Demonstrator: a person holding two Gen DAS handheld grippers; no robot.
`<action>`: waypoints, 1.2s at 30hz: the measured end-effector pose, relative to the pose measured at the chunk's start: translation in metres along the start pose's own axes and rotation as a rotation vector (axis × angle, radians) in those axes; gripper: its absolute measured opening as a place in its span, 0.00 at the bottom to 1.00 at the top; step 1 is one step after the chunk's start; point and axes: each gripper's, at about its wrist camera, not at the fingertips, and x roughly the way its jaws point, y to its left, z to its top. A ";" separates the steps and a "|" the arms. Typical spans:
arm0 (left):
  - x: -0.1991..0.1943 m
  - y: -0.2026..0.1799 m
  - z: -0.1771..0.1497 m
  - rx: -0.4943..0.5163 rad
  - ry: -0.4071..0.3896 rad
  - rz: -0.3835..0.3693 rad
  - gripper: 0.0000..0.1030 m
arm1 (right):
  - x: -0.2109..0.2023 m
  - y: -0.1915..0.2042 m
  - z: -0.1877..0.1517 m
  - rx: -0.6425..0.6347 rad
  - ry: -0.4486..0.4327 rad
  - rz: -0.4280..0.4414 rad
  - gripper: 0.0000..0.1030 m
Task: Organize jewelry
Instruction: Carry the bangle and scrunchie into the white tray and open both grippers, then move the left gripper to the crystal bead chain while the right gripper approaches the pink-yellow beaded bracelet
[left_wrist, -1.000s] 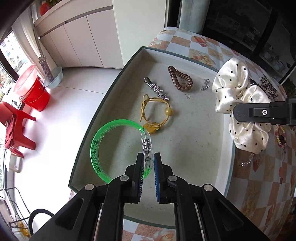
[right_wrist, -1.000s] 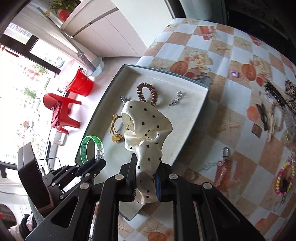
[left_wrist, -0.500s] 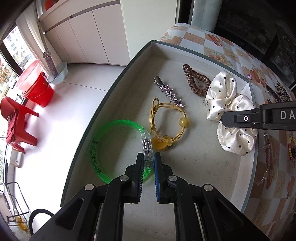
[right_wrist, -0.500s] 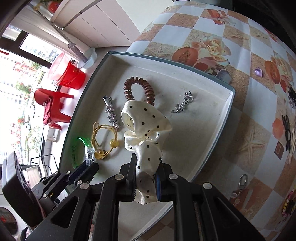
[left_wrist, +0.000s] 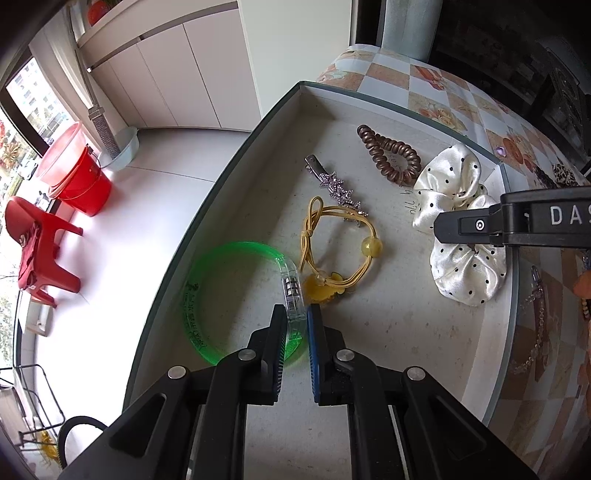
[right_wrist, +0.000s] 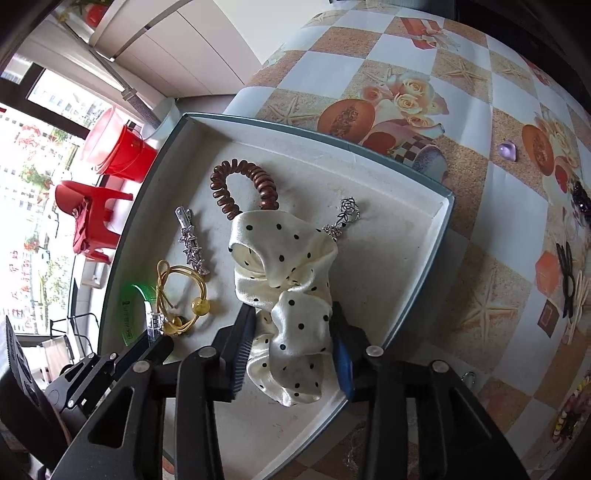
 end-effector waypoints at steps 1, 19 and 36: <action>0.000 0.000 -0.001 0.000 0.001 0.002 0.14 | -0.003 0.002 0.000 -0.004 -0.007 -0.002 0.53; 0.001 -0.006 0.001 0.003 -0.002 0.035 0.14 | -0.069 -0.010 -0.051 0.032 -0.144 -0.019 0.75; -0.014 -0.008 0.002 0.008 -0.070 0.026 1.00 | -0.081 -0.034 -0.095 0.111 -0.126 -0.005 0.75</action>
